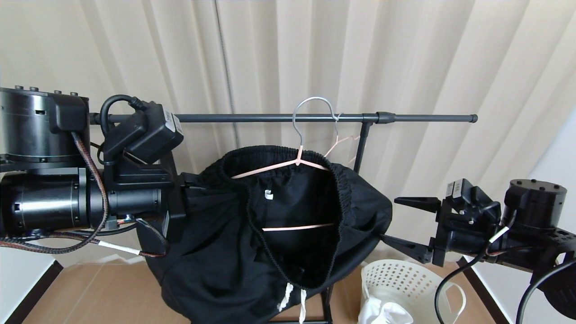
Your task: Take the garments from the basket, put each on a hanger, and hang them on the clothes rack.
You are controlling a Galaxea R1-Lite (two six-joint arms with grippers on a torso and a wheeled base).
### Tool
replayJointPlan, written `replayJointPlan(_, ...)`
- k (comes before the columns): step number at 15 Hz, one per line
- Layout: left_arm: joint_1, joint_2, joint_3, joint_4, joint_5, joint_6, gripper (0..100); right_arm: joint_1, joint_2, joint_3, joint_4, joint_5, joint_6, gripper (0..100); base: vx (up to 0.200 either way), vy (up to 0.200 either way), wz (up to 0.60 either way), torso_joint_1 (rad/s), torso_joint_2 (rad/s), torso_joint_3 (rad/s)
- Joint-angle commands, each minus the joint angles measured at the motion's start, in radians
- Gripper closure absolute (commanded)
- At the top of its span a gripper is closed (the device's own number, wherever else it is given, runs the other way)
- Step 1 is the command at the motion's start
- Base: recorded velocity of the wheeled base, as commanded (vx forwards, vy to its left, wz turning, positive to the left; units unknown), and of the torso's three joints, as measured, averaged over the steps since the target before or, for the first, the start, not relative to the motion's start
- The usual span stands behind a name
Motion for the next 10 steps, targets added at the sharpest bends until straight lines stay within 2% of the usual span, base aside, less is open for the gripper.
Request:
replayJointPlan(1,0.000,-0.030,0.001,-0.001,0.000,-0.012,100,0.004,0.058,0.006,-0.006,0.000,-0.001,0,0.000,0.000,0.00,0.000,0.00,0.000)
replayJointPlan(8,0.000,-0.069,0.008,-0.001,0.000,-0.016,100,0.025,0.084,0.004,-0.009,-0.002,0.001,0,0.000,0.000,0.00,0.000,0.00,0.000)
replayJointPlan(10,0.000,-0.079,0.018,-0.001,0.000,-0.016,100,0.057,0.093,0.000,-0.011,-0.032,0.004,0,0.000,0.000,0.00,0.000,0.00,0.000)
